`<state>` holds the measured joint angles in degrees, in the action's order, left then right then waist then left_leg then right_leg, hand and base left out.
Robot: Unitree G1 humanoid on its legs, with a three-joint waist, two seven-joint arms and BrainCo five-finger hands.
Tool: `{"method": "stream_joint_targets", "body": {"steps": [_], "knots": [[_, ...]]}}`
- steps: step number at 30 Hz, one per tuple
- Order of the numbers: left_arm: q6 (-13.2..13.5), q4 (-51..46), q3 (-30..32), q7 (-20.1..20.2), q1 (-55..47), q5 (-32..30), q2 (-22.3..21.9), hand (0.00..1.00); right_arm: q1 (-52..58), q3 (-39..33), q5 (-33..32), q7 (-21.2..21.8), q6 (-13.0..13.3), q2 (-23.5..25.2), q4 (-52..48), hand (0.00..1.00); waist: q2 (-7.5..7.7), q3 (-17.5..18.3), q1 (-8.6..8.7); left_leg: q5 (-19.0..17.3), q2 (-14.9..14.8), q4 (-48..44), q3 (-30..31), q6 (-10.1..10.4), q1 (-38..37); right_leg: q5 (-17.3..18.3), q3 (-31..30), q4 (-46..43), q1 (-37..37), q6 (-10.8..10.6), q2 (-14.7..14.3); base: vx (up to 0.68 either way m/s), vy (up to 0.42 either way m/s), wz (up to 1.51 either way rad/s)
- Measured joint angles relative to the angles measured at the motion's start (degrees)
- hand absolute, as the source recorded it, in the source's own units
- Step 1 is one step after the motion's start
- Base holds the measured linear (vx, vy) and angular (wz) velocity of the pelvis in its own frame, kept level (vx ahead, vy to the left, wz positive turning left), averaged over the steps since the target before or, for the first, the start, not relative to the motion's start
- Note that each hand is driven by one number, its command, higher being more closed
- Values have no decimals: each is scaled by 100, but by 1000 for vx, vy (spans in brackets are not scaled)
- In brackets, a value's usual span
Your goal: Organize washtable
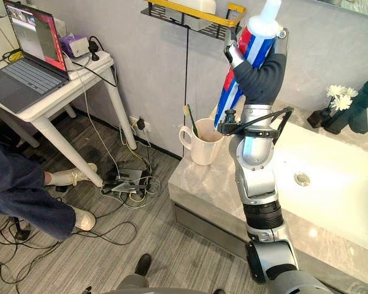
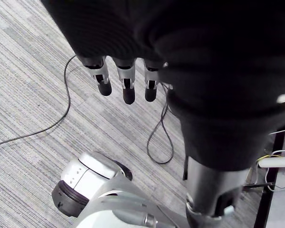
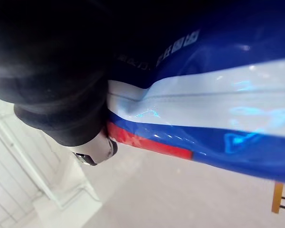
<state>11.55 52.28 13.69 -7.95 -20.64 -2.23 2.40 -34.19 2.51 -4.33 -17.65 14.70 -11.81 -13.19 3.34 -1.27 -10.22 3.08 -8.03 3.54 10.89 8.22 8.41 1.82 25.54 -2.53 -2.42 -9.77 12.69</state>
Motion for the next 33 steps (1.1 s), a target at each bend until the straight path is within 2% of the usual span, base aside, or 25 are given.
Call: {"method": "stream_joint_targets", "body": {"steps": [18,26,33], "knots": [[16,-273,44,-93,51,225,-303,0,108,48,-8,-110,-28,0,-446,100,-351,215,-7,104,90,59,-34,-54,285,13,64,-146,-339,-14,140,2,0,1],[17,-338,40,-95,74,283,-331,0,106,64,-5,-115,-28,-20,-447,100,-362,230,-19,134,97,63,-47,-65,400,13,25,-221,-496,-13,162,0,0,0],[18,-339,39,-97,105,390,-340,0,105,63,-5,-118,-31,-224,-450,100,-368,234,-16,209,95,162,-68,-71,423,12,-1,-250,-589,-12,176,-4,1,-1]]}}
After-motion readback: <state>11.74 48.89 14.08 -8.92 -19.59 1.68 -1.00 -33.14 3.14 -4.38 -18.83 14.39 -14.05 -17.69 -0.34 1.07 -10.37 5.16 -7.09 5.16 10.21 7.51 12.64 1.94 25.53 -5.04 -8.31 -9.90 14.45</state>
